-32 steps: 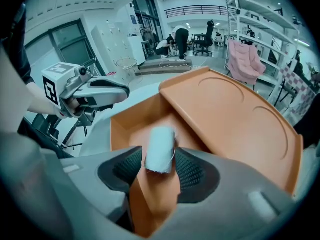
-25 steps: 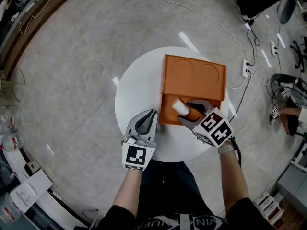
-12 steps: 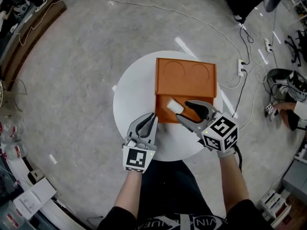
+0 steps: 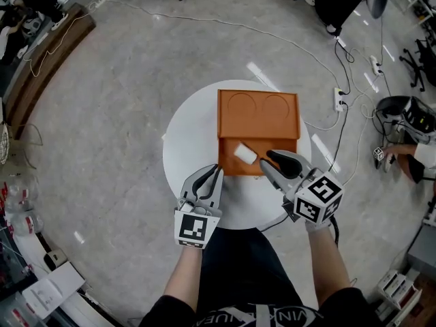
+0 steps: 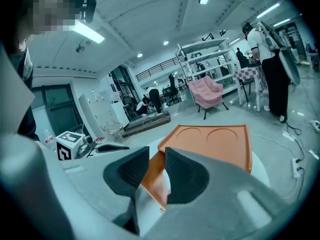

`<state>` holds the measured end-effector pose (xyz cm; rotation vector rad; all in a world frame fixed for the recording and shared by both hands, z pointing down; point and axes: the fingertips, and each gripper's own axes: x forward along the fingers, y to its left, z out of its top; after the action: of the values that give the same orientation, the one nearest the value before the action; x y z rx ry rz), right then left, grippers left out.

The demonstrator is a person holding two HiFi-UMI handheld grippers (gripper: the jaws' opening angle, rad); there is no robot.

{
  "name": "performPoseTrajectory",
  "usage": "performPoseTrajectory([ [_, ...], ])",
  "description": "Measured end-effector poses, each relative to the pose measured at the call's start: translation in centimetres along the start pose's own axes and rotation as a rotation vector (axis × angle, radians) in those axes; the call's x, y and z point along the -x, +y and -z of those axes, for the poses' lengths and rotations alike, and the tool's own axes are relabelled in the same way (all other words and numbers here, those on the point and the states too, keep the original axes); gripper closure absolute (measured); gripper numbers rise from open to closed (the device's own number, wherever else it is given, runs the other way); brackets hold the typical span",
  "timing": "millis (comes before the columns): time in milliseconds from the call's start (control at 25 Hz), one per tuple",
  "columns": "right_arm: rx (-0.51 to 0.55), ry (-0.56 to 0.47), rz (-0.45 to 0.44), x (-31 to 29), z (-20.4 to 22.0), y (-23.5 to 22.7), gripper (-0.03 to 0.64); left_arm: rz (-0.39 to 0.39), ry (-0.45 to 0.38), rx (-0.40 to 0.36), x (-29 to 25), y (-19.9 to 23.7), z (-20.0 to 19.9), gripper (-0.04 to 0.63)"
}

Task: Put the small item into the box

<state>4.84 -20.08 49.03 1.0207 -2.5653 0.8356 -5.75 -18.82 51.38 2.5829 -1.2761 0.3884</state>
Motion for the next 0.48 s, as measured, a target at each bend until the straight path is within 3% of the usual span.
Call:
performPoseTrajectory([
  [480,0.095,-0.057,0.125,3.1,-1.8,0.2,0.595,0.005,-0.069,0.014,1.0,-0.3,-3.7,0.572],
])
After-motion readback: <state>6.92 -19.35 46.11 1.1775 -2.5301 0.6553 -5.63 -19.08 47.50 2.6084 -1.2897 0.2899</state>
